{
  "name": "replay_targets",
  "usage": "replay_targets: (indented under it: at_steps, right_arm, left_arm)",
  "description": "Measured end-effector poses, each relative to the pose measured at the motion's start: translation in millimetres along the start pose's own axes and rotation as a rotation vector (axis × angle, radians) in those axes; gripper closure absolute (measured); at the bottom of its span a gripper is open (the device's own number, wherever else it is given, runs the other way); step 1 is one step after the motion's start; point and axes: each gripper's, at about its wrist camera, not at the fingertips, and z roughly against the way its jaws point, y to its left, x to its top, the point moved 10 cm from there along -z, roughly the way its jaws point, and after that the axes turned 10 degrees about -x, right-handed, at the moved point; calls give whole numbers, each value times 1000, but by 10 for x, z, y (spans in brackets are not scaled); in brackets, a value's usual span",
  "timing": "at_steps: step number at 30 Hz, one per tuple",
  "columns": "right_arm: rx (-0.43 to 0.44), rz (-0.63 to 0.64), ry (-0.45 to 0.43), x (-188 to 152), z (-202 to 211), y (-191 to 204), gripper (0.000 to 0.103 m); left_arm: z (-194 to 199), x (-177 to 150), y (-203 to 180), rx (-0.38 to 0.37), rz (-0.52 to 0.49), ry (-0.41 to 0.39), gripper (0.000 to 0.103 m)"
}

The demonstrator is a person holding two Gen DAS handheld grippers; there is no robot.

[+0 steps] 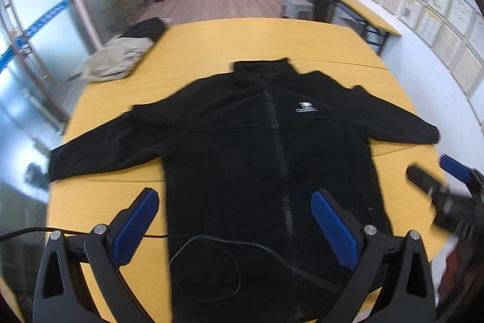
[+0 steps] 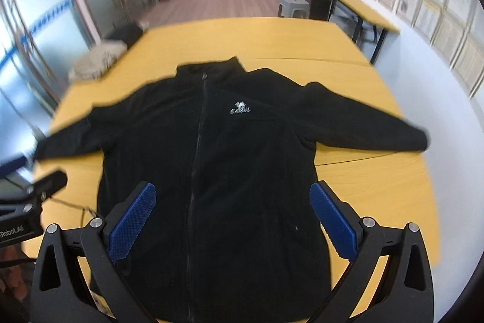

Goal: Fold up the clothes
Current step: 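Grasp the jacket sleeve with the right tool and lift it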

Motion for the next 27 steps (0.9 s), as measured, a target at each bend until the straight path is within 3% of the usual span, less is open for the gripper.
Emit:
replay_targets:
  at_steps: [3, 8, 14, 19, 24, 26, 27]
  right_arm:
    - [39, -177, 21, 19, -471, -943, 0]
    - [47, -522, 55, -23, -1433, -2854, 0]
    - [69, -783, 48, -18, -2317, -4347, 0]
    - [76, -948, 58, -2, -2822, -4990, 3]
    - [67, -942, 22, 267, -2880, -5277, 3]
    - [50, -920, 20, 345, -2886, -5316, 9]
    - [41, -909, 28, 352, -2906, -5319, 28]
  left_arm:
    - [-365, 109, -227, -56, 1, -12, 0]
    - [-1274, 373, -633, -119, 14, 16, 0]
    - [-2452, 849, -1202, -146, -49, 42, 0]
    - [-3269, 1178, -1705, -155, -149, 103, 0]
    - [-3675, 1295, -2090, -152, -265, 134, 0]
    - [-3804, 1303, -2207, -154, -299, 147, 0]
    - [-3869, 1300, -2254, -154, -313, 155, 0]
